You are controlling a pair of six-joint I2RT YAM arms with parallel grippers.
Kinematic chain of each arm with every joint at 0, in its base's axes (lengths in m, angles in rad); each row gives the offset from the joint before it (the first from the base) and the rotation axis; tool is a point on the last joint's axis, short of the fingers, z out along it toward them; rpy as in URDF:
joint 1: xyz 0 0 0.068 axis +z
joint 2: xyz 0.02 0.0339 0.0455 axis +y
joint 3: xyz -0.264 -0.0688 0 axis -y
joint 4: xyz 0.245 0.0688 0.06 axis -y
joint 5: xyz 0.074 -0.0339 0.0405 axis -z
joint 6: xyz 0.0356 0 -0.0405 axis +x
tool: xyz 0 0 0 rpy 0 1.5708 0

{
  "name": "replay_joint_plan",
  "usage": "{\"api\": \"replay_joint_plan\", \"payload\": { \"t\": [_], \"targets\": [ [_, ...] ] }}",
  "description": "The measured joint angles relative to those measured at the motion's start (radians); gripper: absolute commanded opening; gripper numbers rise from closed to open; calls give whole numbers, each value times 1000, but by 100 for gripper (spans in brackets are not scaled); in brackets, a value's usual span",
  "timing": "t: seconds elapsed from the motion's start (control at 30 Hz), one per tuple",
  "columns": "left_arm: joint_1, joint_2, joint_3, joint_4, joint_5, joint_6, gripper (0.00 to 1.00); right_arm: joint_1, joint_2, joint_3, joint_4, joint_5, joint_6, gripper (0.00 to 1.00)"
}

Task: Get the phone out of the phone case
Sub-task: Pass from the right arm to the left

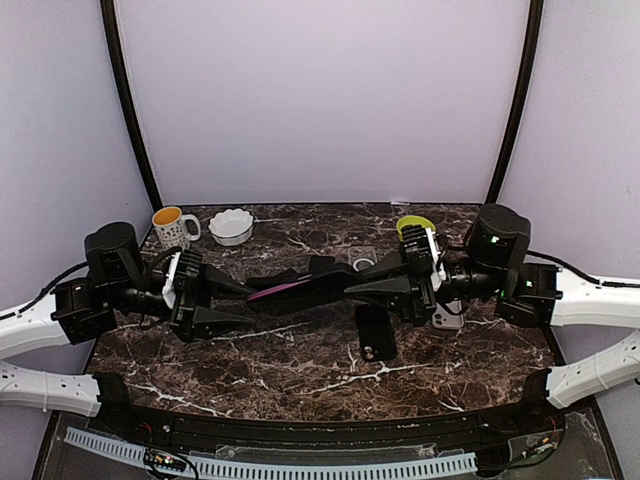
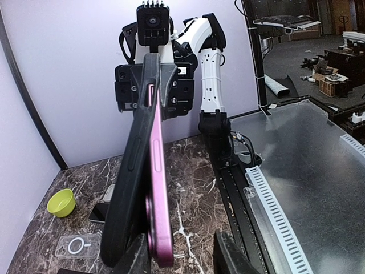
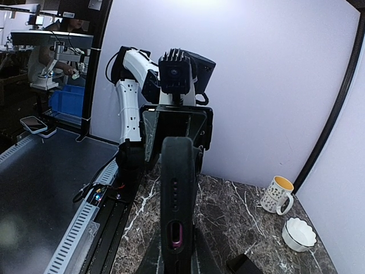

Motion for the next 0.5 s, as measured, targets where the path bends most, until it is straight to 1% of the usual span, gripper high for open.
{"api": "replay_joint_plan", "payload": {
  "t": [0.23,0.3,0.37,0.4,0.43,0.5],
  "targets": [
    [-14,31,-6,56,-36,-11,25,6,21,0,22,3,3,0],
    [-20,44,-6,69,-51,-10,19,9,24,0,27,3,7,0],
    [-24,56,-7,81,-72,-8,5,10,25,0,27,6,11,0],
    [-25,61,-7,87,-82,-8,2,10,26,0,28,6,11,0],
    [-26,64,-8,91,-97,-6,0,10,26,-1,27,8,13,0],
    [-26,65,-8,98,-120,-10,0,8,26,-1,32,16,11,0]
  ]
}}
